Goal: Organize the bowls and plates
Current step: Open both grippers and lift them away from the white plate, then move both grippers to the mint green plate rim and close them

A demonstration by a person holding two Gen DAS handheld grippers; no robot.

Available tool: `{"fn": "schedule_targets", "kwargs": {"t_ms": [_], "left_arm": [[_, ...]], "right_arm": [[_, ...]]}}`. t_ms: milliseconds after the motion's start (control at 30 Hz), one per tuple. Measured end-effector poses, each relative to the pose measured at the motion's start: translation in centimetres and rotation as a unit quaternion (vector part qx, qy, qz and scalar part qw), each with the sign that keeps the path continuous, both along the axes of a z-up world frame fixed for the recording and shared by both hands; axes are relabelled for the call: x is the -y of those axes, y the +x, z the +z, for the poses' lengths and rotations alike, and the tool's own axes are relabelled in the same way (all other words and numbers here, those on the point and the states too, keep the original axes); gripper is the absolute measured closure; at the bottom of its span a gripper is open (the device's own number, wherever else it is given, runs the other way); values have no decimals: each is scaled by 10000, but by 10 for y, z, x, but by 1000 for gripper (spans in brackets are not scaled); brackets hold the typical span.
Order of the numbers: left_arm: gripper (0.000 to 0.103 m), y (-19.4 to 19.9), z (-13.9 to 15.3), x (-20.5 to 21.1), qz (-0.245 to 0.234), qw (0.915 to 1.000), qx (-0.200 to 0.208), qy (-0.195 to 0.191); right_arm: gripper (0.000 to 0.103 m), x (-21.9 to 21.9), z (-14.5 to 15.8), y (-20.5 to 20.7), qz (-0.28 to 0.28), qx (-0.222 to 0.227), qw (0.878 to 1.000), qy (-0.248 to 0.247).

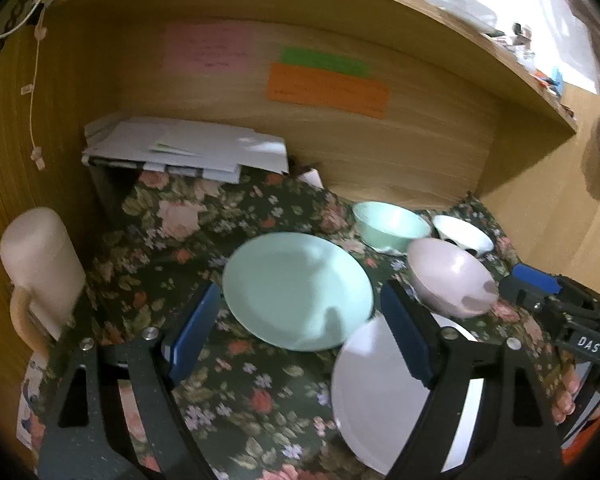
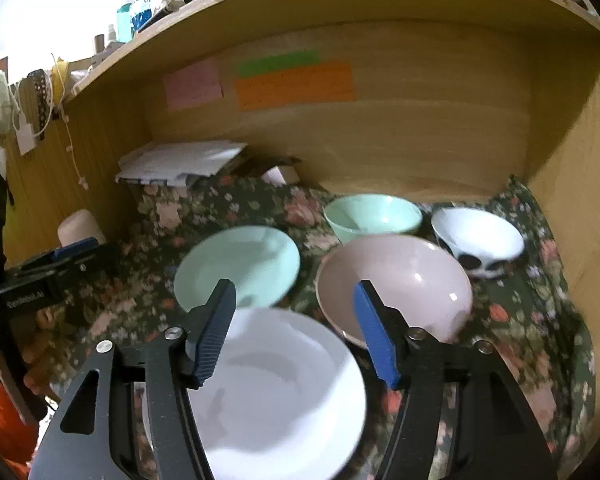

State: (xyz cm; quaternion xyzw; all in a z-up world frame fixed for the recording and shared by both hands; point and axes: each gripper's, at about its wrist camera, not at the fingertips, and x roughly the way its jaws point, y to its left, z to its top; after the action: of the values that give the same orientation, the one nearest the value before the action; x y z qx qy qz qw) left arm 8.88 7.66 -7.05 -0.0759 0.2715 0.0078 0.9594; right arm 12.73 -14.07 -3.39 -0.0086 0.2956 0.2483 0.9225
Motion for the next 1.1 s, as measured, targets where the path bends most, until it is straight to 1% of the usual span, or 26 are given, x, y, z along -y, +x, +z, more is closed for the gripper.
{"fn": "schedule_targets", "kwargs": {"t_ms": [67,100,167,300,467,633,700,800,833,867,900,933,1000,1033,1067,1100], "left_arm": [[18,7,1,-5,55,10000,-1,22],[14,10,1,-7,68,10000,-9,24],[10,18,0,-11,117,9999,-10,20],[9,35,-5,-21,215,9997,-58,45],[9,62,-17,-34,283,9992,-290,-58],[9,90,-36,-51,391,9968,-642,-254],[9,99,-45,-59,533,9950,-756,-381],[9,108,-59,-68,585,9914,-991,-624],[10,111,-65,-70,571,9902,-1080,-670],[15,114,-70,-72,576,9892,-1169,-670],[21,116,-73,-72,574,9885,-1231,-657],[24,117,-76,-72,554,9879,-1295,-652],[34,120,-84,-73,467,9861,-1429,-703],[36,121,-86,-73,448,9854,-1476,-724],[41,122,-88,-73,420,9847,-1522,-744],[43,123,-90,-72,388,9841,-1557,-757]], "right_arm": [[43,-6,2,9,28,29,10000,34],[43,-8,2,12,44,34,10000,41],[43,-14,2,22,99,-4,9999,61],[43,-26,-4,44,195,-197,9996,73],[43,-40,-13,70,284,-403,9987,-145],[43,-55,-21,95,433,-561,9962,-498],[43,-61,-26,106,516,-644,9947,-608],[43,-70,-34,120,587,-764,9922,-795],[43,-73,-37,124,603,-812,9912,-853],[44,-75,-41,129,616,-873,9901,-911],[48,-79,-47,134,656,-975,9882,-982],[50,-81,-52,138,703,-1086,9863,-1023],[61,-84,-61,147,741,-1315,9827,-1076],[63,-86,-67,152,766,-1438,9804,-1112],[67,-87,-70,154,773,-1499,9791,-1140],[71,-88,-75,158,769,-1597,9770,-1183]]}}
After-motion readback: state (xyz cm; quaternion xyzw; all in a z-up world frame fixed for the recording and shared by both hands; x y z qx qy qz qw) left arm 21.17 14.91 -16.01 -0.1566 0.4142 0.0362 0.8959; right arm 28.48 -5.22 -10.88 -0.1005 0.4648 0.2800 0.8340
